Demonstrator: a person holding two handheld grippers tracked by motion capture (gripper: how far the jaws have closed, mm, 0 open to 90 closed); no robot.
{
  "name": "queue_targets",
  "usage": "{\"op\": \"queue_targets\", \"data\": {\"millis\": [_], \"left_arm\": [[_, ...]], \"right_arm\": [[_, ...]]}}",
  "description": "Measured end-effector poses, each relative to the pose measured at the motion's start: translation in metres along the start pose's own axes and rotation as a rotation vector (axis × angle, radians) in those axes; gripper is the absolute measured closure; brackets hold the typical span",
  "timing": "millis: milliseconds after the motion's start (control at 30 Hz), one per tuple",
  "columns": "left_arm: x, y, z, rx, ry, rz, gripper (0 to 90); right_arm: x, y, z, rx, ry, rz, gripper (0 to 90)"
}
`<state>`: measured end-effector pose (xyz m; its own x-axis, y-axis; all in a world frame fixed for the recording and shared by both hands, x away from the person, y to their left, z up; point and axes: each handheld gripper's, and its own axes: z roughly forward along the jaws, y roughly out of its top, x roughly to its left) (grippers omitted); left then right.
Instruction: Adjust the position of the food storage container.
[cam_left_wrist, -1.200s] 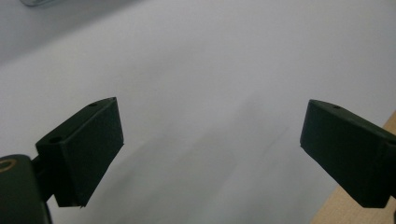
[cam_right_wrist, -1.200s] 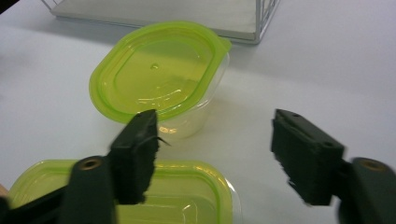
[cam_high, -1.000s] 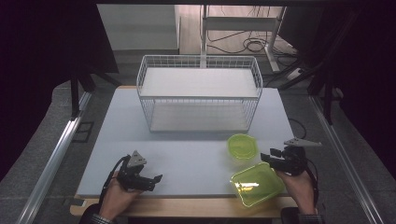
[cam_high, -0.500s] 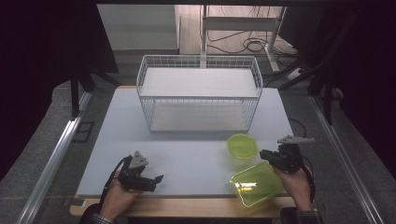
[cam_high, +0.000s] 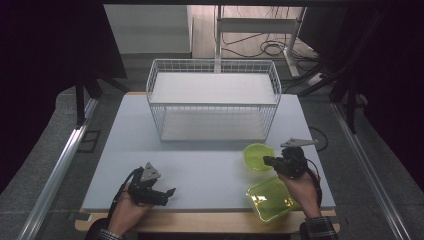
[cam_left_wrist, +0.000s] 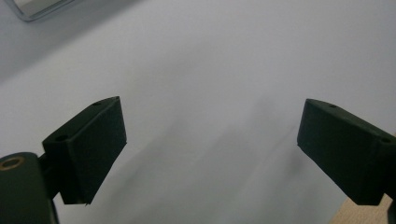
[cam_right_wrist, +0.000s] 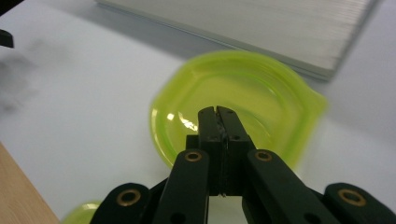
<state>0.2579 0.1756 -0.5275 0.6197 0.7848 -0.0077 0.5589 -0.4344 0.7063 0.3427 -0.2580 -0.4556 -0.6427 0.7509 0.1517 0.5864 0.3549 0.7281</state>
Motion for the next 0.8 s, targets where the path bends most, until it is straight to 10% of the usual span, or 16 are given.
{"op": "queue_targets", "data": {"millis": [433,800], "left_arm": [[0.0,0.0,0.001,0.008,0.0,-0.004,7.8],[-0.001,-0.001,0.001,0.017,0.003,0.006,7.8]], "right_arm": [[0.037,0.028,0.05,0.063,0.054,-0.106,88.7],[0.036,0.029,0.061,0.094,0.03,-0.11,88.7]]}}
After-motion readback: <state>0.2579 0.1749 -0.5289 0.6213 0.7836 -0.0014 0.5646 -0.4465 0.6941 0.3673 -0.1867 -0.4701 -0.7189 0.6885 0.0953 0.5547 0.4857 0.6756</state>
